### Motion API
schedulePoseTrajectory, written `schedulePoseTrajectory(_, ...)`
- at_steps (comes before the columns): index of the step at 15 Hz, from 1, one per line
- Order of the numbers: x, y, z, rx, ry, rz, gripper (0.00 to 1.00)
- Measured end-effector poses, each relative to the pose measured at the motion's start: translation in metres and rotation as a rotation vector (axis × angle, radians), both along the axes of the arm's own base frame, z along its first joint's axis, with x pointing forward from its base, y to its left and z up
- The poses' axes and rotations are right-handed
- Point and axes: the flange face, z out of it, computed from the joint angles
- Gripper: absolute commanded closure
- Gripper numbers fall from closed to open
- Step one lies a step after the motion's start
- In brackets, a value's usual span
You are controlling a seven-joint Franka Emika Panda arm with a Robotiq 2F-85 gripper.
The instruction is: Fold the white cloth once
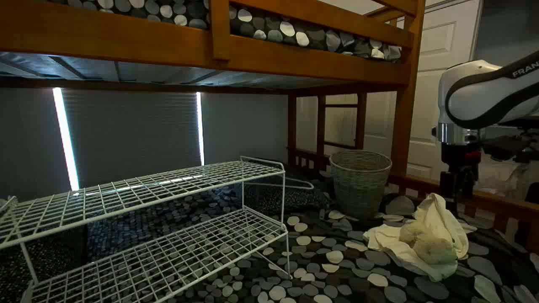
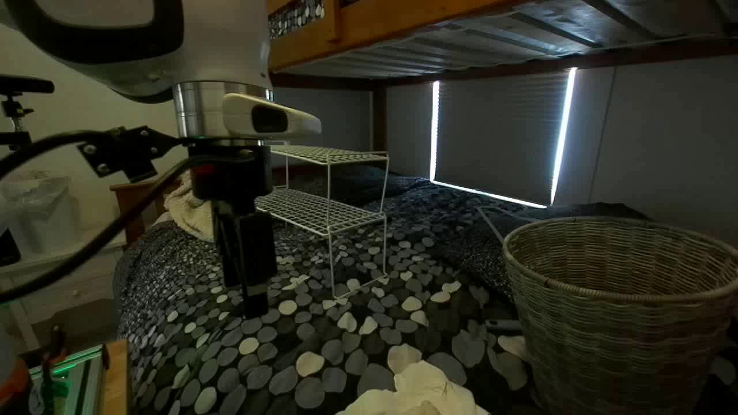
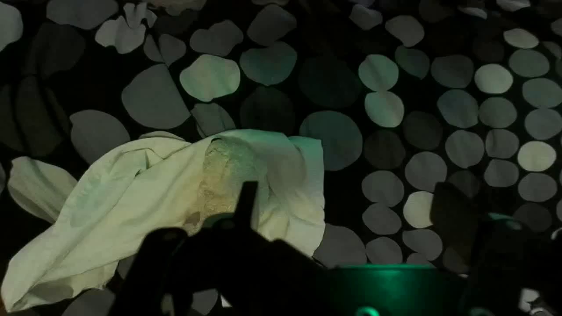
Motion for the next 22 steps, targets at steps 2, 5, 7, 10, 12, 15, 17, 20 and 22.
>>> schedulePoseTrajectory(2,-0.001,0.0,-0.002,0.002,0.005,0.001,0.0)
schedulePoseTrajectory(5,0.0,0.0,-0.002,0.003,0.005,-0.001,0.0)
schedulePoseTrajectory(7,0.003,-0.007,-0.001,0.008,-0.013,-0.013,0.0)
schedulePoseTrajectory(10,0.009,-0.037,-0.004,0.032,-0.041,-0.073,0.0)
schedulePoseTrajectory(12,0.012,-0.062,-0.01,0.043,-0.06,-0.12,0.0)
schedulePoseTrajectory(15,0.022,-0.092,-0.023,0.03,-0.098,-0.163,0.0)
schedulePoseTrajectory(17,0.033,-0.106,-0.032,-0.002,-0.142,-0.179,0.0)
schedulePoseTrajectory(20,0.047,-0.126,-0.049,-0.041,-0.177,-0.205,0.0)
schedulePoseTrajectory(22,0.055,-0.144,-0.062,-0.057,-0.172,-0.225,0.0)
